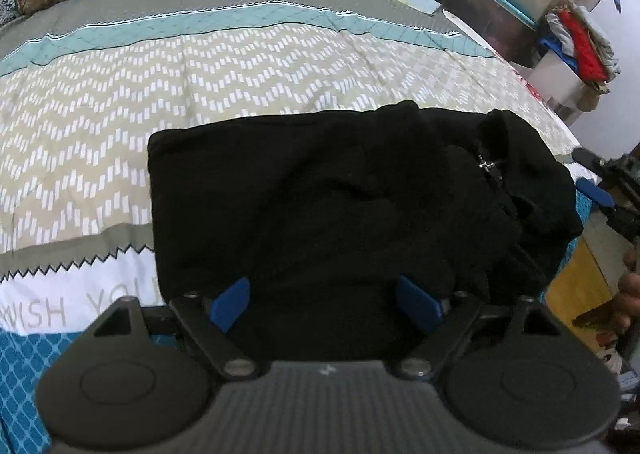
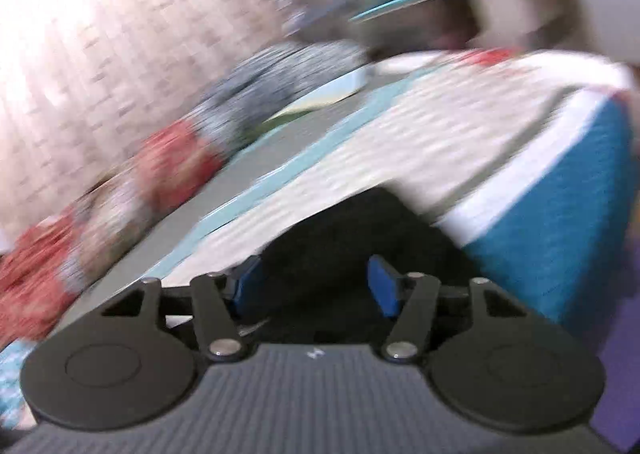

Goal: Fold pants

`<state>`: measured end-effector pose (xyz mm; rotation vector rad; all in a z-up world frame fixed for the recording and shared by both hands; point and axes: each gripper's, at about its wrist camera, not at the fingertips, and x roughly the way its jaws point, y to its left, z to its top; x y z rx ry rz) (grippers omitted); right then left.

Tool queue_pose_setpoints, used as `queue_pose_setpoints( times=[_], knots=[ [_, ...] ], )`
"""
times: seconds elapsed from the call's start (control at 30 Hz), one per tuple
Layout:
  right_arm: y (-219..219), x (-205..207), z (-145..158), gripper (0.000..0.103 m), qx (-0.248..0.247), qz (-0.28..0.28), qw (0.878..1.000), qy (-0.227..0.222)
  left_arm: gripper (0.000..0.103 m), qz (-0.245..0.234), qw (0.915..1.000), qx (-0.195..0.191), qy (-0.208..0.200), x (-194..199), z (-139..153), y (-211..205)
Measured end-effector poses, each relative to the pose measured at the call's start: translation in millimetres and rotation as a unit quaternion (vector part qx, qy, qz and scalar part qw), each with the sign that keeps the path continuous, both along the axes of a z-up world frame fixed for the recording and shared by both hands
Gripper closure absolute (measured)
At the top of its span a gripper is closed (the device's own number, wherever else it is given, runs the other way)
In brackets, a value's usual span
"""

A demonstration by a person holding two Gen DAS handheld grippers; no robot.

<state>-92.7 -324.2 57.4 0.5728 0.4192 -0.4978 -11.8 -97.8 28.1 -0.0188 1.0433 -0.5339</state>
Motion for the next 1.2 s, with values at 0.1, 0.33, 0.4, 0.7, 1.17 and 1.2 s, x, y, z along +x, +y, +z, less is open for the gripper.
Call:
queue_pose_setpoints(
  times=[0.1,0.33,0.4,0.7,1.17,1.2],
  knots=[
    [-28.4,-2.9,-18.5,0.039,0.003,-0.024,0.999,0.037,0.019,0.006,0.9997,-0.023,0.007,-0.7,7.8,6.7],
    [-33.6,-5.7,-29.1,0.069,0.041,0.032,0.997,0.054,0.020,0.031,0.9948,-0.097,-0.003,0.0,44.5,31.8],
    [-27.9,-4.8,-15.9,0.084,0.049,0.044,0.997,0.044,0.020,0.036,0.9939,-0.103,-0.011,1.5,53.4,35.9],
    [91.3,15.4,82.1,0.086,-0.017,0.242,0.969,-0.043,0.018,0.081,0.9859,-0.144,-0.025,10.9,69.0,64.6],
    [241.2,103.1,-16.8,0.084,-0.016,0.450,0.884,0.124,0.017,0.162,0.9729,-0.158,0.047,8.8,15.4,129.9],
    [240.9,102.4,-10.6,0.080,-0.019,0.456,0.882,0.118,0.017,0.159,0.9726,-0.161,0.051,9.7,12.9,129.3]
  ],
)
